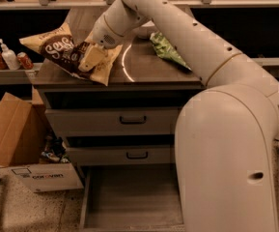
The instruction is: Place brown chip bag into bottom drawer
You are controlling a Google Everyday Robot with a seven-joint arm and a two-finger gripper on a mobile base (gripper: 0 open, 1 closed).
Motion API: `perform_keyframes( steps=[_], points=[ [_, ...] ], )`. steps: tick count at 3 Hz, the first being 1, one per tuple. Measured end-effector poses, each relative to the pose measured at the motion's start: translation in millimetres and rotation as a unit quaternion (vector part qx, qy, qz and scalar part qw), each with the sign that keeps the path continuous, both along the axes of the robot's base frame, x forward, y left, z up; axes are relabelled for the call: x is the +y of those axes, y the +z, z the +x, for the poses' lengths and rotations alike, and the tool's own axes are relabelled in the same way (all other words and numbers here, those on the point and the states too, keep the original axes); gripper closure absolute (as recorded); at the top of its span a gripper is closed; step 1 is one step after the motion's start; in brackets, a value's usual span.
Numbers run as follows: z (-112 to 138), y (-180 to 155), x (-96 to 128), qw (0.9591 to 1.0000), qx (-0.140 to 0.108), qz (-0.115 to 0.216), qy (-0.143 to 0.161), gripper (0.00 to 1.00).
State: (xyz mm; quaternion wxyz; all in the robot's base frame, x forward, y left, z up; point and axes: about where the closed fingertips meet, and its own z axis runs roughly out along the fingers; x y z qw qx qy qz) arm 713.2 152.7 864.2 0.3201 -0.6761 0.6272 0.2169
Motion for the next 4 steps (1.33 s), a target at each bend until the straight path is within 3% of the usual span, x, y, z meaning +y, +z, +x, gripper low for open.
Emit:
perform_keyframes(
  steps=[1, 2, 3, 4],
  points=[
    [-13.1, 8.4, 5.2, 0.9998, -0.001, 0.014, 0.013, 0.64],
    [-54.7, 42.7, -12.6, 0.9982, -0.008, 0.059, 0.010, 0.97],
    [-78.3, 59.0, -64.8, 0.9955, -0.020, 0.083, -0.042, 1.00],
    [-78.8, 58.7, -64.0, 0.9955, -0.020, 0.083, -0.041, 1.00]
  ],
)
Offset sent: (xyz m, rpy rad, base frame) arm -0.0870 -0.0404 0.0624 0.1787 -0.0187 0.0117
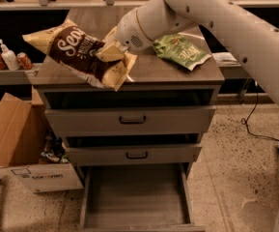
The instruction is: Place brown chip bag into bottom drawer
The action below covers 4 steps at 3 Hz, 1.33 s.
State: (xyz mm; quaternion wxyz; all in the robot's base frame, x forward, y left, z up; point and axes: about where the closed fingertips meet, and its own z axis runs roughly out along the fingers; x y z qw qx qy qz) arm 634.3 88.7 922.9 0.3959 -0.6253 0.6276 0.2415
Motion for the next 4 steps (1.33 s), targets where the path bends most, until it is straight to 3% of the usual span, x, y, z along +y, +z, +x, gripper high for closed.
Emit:
perform_keyframes(
  steps=[1, 2, 3, 4],
  points=[
    [-53.4, -6.5, 12.3, 0.9979, -0.010, -0.026, 0.058, 1.00],
    [-116.9, -23.7, 20.9, 0.9928, -0.004, -0.058, 0.105, 1.00],
    [-153.5, -75.5, 22.2, 0.9883, 0.042, -0.080, 0.123, 1.00],
    [-167.4, -157.3, 2.6, 0.9851, 0.102, -0.099, 0.096, 1.00]
  ],
)
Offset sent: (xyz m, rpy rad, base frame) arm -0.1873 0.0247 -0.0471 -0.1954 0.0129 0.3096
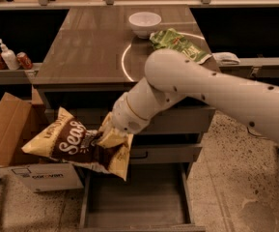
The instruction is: Place brown chip bag into bottom drawer
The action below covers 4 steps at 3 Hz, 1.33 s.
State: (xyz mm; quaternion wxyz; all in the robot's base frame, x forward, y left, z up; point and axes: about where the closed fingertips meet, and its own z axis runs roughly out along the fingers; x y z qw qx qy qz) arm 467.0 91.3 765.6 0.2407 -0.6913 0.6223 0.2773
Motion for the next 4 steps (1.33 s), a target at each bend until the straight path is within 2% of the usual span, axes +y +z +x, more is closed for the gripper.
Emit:
perform_keyframes(
  steps=[1, 2, 3, 4],
  points=[
    [-4.7, -5.5, 2.0, 1.0000, 0.003, -0.003, 0.004, 1.00],
    [-2.0, -30.0, 0.1, 0.9999, 0.008, -0.015, 0.002, 1.00],
    [-4.2, -85.5, -9.7, 0.9988, 0.027, -0.042, -0.002, 1.00],
    [-12.2, -141.5, -24.5, 0.9959, 0.060, -0.066, -0.011, 1.00]
  ],
)
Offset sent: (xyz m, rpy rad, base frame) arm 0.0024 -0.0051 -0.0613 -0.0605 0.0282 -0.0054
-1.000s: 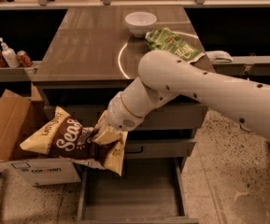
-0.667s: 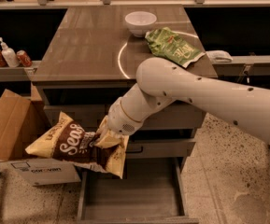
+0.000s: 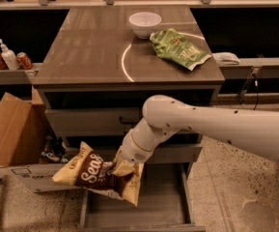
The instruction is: Place brown chip bag into bottom drawer
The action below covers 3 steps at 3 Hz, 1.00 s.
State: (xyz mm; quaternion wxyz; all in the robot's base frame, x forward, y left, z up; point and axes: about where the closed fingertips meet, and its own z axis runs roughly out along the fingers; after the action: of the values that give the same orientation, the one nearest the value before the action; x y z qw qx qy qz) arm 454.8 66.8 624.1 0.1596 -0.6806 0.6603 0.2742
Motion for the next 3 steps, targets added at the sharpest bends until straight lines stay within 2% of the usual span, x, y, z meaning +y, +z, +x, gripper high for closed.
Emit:
perform_keyframes(
  steps=[1, 2, 3],
  points=[
    [-11.4, -51.2, -13.8, 0.9990, 0.033, -0.026, -0.014, 1.00],
    [-14.6, -70.3, -19.0, 0.9987, 0.043, -0.024, -0.017, 1.00],
    [-14.4, -122.2, -41.0, 0.9979, 0.045, 0.000, -0.046, 1.00]
  ],
)
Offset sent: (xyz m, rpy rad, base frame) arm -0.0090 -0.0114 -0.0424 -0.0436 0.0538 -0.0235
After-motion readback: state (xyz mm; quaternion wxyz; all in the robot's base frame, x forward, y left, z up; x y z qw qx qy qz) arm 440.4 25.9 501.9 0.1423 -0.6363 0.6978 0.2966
